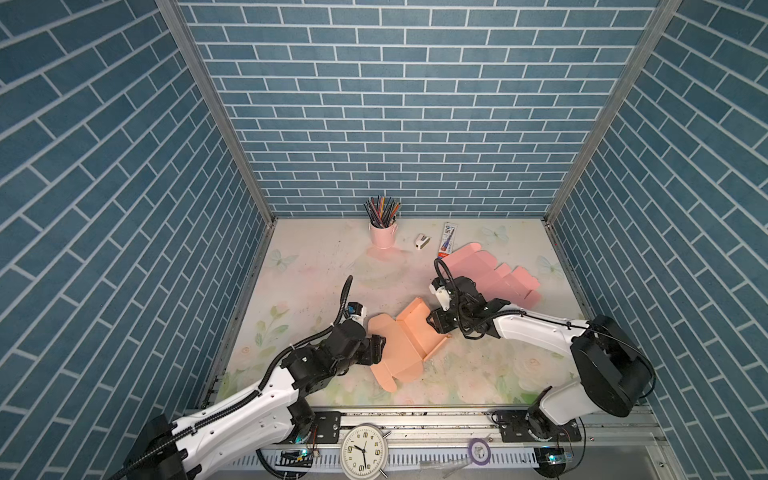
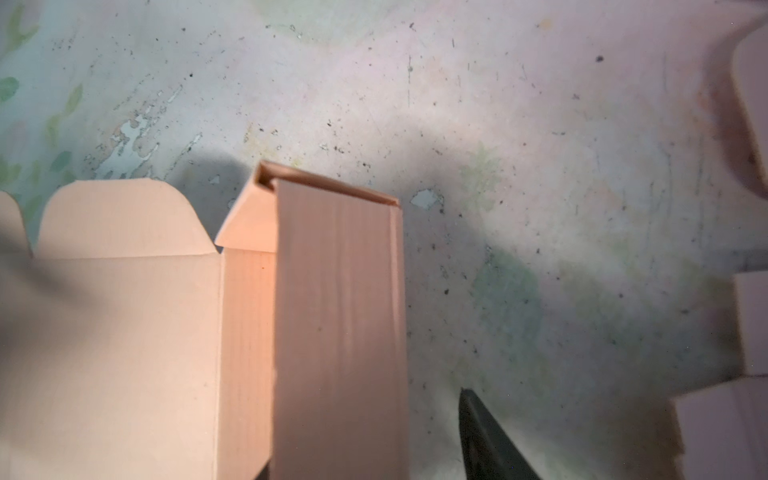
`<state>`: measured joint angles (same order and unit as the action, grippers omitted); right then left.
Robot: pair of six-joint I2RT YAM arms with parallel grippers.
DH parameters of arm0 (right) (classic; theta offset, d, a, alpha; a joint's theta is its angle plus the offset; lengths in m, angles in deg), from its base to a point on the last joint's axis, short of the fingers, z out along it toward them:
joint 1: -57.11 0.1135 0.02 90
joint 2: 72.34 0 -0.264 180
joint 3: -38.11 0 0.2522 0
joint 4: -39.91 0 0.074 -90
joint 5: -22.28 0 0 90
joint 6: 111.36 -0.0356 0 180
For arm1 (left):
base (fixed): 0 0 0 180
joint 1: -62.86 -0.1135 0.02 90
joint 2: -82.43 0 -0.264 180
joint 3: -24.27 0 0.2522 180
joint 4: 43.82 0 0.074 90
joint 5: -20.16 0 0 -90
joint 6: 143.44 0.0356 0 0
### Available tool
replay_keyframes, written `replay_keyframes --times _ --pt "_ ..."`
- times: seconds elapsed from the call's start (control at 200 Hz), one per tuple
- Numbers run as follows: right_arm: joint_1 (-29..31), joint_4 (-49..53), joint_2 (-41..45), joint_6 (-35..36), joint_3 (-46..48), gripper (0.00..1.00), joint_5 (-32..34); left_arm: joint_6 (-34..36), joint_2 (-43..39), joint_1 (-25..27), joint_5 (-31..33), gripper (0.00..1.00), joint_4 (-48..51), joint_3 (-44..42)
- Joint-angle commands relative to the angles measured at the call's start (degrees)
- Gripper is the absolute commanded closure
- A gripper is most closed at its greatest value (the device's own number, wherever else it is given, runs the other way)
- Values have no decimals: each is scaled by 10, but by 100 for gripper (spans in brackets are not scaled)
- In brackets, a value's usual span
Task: Fold the paper box
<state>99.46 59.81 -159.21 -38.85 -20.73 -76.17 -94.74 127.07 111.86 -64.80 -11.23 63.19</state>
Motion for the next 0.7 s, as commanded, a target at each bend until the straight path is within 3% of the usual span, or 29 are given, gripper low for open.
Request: replay_keyframes --times 0.0,0.18,0.41,0.695 --pt "-7 -16 12 19 14 48 5 -45 -32 -8 6 24 44 -3" --pt "-14 -28 14 20 30 49 -4 -96 -72 -9 -19 25 32 -31" --pt "-15 -40 21 18 44 49 -12 -127 -52 -8 -60 25 -51 -68" --pt "-14 -42 34 13 54 49 -17 -141 5 11 -64 54 -128 -70"
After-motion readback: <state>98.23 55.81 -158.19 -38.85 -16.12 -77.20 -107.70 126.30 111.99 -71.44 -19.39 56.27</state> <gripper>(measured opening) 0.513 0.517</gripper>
